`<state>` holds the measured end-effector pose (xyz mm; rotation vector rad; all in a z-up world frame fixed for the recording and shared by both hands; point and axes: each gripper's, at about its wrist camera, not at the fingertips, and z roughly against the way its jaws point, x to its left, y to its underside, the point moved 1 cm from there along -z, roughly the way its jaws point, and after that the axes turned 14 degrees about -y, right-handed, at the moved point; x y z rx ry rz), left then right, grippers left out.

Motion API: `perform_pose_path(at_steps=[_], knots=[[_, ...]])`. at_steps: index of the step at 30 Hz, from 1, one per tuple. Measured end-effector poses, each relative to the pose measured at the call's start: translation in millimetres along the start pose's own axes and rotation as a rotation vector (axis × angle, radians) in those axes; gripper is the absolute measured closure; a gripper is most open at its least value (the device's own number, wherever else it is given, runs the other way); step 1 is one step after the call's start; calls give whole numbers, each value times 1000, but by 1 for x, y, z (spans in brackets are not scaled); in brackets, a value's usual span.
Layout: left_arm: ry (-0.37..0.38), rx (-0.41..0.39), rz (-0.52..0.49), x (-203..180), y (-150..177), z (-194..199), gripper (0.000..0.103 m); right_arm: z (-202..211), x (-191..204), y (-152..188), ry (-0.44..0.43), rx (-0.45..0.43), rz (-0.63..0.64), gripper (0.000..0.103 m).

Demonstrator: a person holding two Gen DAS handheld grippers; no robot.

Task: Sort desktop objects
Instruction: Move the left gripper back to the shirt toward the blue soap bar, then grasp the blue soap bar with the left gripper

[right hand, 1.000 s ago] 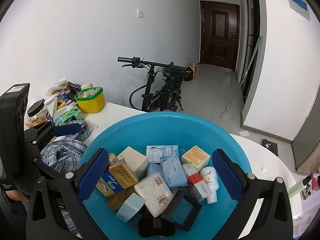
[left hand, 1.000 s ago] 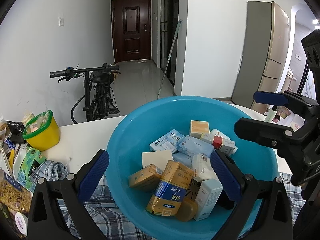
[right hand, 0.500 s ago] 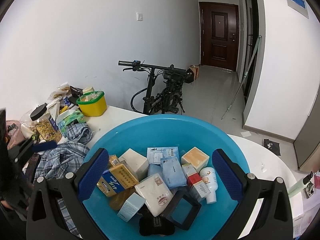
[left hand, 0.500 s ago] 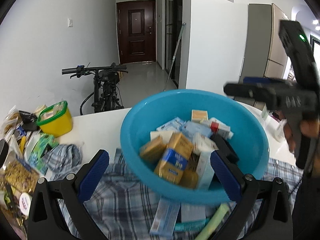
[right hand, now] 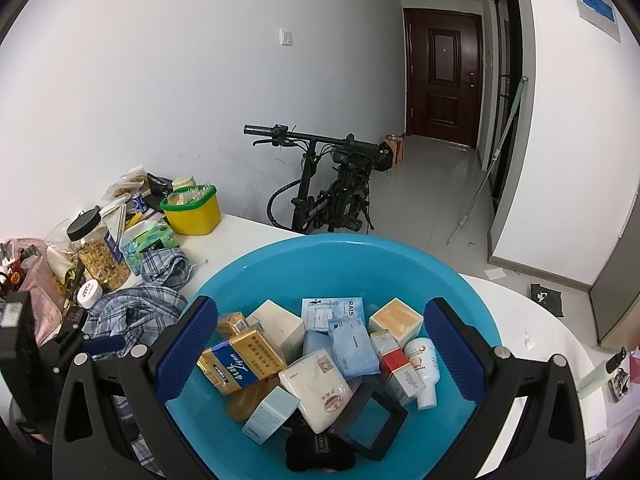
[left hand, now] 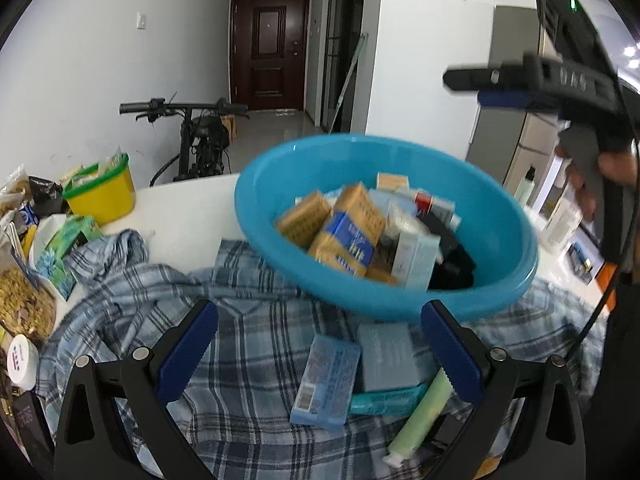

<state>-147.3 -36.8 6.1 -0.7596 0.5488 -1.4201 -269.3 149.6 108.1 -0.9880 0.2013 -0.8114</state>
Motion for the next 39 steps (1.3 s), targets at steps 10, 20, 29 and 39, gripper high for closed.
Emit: perform_pose_path(at_steps=[10, 20, 29, 39], knots=[[40, 35, -18, 7, 31, -29, 0, -2, 0, 1, 5, 6, -1, 0], [-17, 113, -116, -8, 50, -60, 4, -4, 1, 1, 6, 6, -1, 0], [33, 146, -156, -16, 59, -71, 31, -8, 7, 2, 15, 25, 20, 0], [60, 148, -165, -20, 64, -74, 60, -7, 12, 1, 17, 21, 33, 0]])
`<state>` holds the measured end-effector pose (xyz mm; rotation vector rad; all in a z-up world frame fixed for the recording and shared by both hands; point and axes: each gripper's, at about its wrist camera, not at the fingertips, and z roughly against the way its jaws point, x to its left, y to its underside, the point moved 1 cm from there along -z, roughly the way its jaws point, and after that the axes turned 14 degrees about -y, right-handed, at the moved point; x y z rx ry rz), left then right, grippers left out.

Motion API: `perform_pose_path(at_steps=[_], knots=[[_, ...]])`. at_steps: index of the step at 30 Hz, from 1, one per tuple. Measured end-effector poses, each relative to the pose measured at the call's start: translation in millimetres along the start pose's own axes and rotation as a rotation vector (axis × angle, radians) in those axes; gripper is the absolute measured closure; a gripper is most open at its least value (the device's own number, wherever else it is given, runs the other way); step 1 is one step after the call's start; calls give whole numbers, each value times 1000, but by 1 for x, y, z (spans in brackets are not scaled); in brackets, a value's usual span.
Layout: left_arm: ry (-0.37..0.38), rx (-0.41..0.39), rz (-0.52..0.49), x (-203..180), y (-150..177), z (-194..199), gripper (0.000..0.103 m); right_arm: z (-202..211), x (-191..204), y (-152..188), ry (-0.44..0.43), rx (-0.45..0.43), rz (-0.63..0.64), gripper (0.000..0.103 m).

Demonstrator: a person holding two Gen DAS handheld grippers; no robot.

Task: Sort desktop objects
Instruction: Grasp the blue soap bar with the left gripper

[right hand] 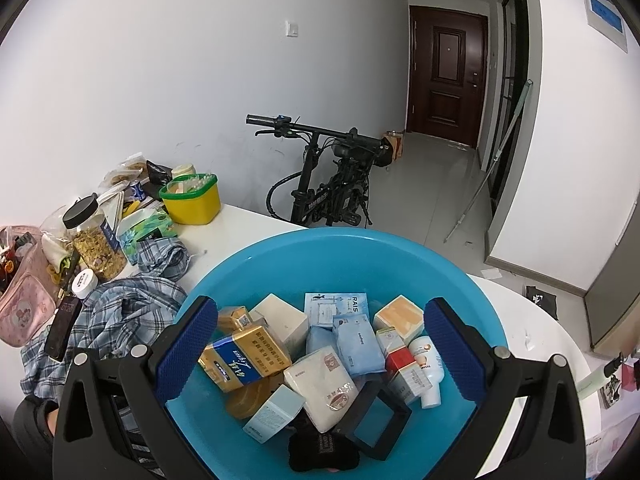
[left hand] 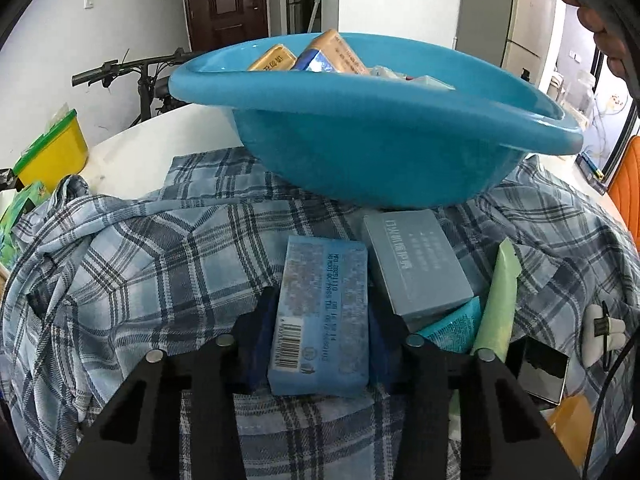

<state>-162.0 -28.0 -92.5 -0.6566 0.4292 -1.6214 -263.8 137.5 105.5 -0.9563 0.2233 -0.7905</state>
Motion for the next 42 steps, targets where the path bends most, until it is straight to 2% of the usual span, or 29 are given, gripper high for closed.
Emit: perform_pose_path(at_steps=[5, 8, 16, 19, 24, 34, 39, 42], knots=[[32, -4, 50, 8, 0, 4, 61, 15, 15, -7, 22, -67, 30, 0], [55, -40, 73, 11, -2, 16, 61, 19, 26, -10, 30, -83, 57, 0], [55, -73, 111, 22, -1, 36, 61, 7, 39, -9, 39, -45, 105, 0], [51, -33, 101, 19, 3, 29, 62, 6, 41, -8, 31, -39, 108, 0], [36, -10, 62, 11, 8, 24, 61, 7, 42, -7, 21, -38, 115, 0], [11, -2, 49, 6, 10, 12, 61, -4, 57, -5, -15, 14, 150, 0], [73, -26, 138, 24, 7, 19, 62, 4, 80, 0, -22, 25, 232, 0], [115, -61, 192, 37, 4, 29, 62, 16, 90, 11, -92, 29, 264, 0]])
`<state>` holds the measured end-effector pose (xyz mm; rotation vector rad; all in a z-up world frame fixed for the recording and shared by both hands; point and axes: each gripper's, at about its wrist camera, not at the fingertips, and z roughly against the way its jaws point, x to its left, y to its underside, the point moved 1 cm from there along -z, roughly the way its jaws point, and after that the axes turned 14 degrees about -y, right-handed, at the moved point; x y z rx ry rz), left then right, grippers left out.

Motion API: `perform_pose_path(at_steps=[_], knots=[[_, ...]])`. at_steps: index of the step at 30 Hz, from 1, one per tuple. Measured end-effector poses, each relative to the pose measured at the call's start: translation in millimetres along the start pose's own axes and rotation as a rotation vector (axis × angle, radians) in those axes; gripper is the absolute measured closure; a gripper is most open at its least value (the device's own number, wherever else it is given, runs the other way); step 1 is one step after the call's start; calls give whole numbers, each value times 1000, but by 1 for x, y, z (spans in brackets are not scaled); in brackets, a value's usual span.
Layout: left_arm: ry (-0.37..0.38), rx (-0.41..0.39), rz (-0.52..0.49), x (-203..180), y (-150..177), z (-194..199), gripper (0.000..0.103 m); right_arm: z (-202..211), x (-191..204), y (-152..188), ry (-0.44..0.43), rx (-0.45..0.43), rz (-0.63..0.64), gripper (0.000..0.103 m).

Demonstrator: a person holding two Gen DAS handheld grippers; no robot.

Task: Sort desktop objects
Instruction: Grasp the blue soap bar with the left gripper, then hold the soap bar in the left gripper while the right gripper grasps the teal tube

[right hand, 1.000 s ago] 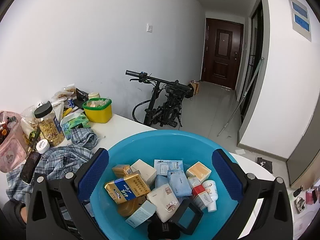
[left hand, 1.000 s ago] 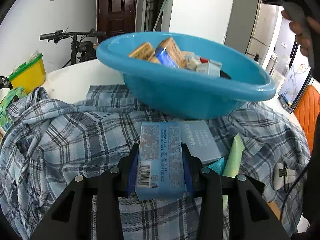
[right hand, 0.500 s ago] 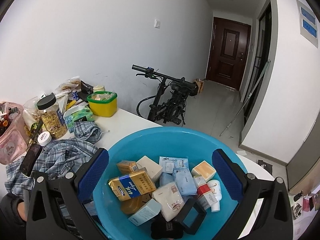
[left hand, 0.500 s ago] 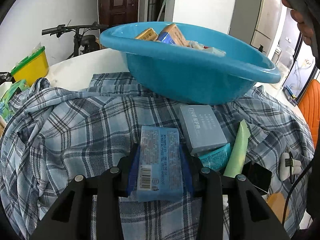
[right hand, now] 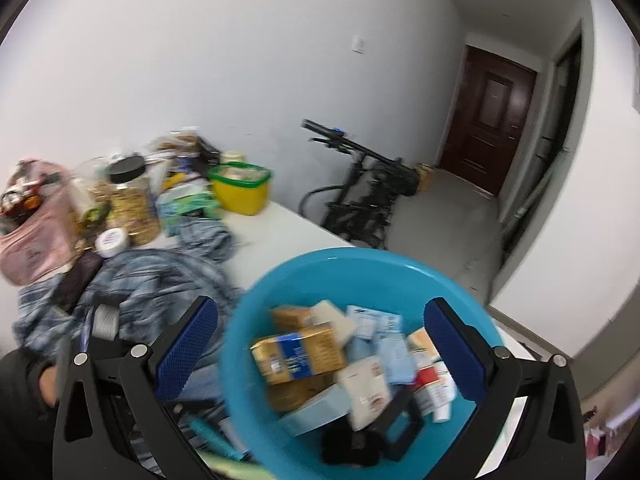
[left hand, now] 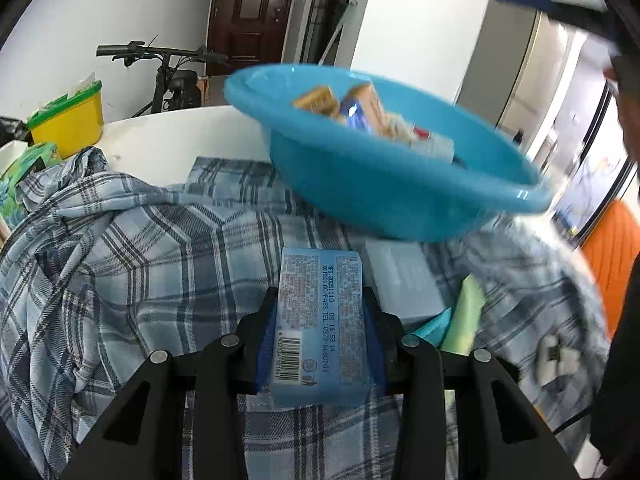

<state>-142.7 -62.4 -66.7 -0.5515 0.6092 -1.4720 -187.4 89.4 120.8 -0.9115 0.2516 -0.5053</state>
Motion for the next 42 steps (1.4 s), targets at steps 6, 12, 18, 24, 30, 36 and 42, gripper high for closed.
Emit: perform_pose_path(at_steps=[6, 12, 18, 24, 30, 36, 42], knots=[[1, -32, 8, -1, -2, 13, 62, 8, 35, 49, -38, 111, 56, 0], [24, -75, 47, 8, -6, 31, 62, -15, 78, 103, -158, 213, 87, 1], [19, -115, 48, 8, -4, 47, 62, -67, 75, 128, -285, 325, -12, 28], [14, -113, 59, 14, -3, 51, 62, -101, 73, 135, -300, 386, -34, 48], [34, -126, 71, 16, -3, 55, 62, -114, 74, 138, -296, 438, 2, 57], [50, -140, 78, 16, -3, 58, 62, -126, 70, 140, -250, 503, 43, 65], [19, -120, 70, 16, -2, 55, 62, -128, 66, 145, -244, 511, 44, 70]])
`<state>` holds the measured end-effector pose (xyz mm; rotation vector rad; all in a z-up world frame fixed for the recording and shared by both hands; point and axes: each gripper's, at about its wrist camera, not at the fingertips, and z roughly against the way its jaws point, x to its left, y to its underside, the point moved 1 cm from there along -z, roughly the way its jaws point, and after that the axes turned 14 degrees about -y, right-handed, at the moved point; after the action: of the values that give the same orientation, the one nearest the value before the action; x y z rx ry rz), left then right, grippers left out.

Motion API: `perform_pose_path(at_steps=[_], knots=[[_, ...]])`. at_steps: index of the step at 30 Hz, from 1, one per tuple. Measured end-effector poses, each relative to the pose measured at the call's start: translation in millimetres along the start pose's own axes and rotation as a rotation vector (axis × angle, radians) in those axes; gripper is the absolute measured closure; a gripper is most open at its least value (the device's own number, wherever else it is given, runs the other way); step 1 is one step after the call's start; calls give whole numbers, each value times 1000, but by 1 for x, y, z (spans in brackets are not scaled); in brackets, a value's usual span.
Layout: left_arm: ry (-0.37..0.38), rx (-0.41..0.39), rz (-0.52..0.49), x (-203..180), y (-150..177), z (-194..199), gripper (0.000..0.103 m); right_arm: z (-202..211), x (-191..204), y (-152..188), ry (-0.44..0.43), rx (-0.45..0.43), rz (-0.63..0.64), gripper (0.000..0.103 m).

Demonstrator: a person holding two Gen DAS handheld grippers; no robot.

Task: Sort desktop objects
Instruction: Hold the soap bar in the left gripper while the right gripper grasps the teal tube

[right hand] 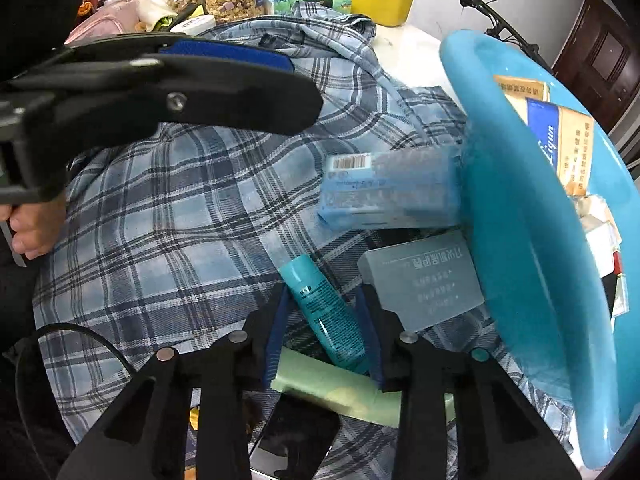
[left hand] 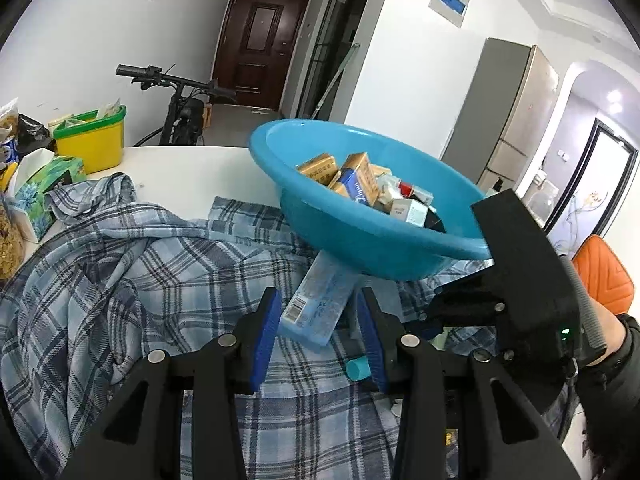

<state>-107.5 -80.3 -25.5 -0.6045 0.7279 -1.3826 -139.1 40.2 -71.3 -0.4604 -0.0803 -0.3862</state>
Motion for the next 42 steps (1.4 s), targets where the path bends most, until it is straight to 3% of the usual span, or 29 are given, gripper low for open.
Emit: perform_pose_path(at_steps=[6, 14, 21, 25, 27, 29, 31, 37, 40, 42], knots=[[-16, 31, -14, -1, 3, -9, 62, 17, -3, 5, 7, -62, -27, 82], [-35, 46, -59, -8, 6, -28, 62, 48, 3, 21, -17, -146, -45, 84], [-36, 103, -171, -23, 9, -62, 62, 64, 8, 42, -36, -191, -55, 86], [-46, 91, -187, -24, 10, -65, 62, 67, 8, 47, -51, -206, -57, 86], [-53, 84, -205, -27, 11, -66, 56, 68, 8, 49, -56, -209, -59, 86], [-46, 88, -224, -31, 13, -65, 36, 69, 7, 51, -54, -211, -62, 86], [-51, 87, -233, -32, 13, -65, 29, 71, 6, 52, -52, -219, -65, 86], [-37, 156, -181, -24, 13, -78, 30, 71, 6, 54, -51, -216, -69, 86], [-8, 148, -176, -26, 13, -76, 61, 72, 7, 54, -54, -219, -67, 86], [-30, 144, -198, -30, 14, -76, 61, 73, 8, 55, -51, -219, -65, 86]])
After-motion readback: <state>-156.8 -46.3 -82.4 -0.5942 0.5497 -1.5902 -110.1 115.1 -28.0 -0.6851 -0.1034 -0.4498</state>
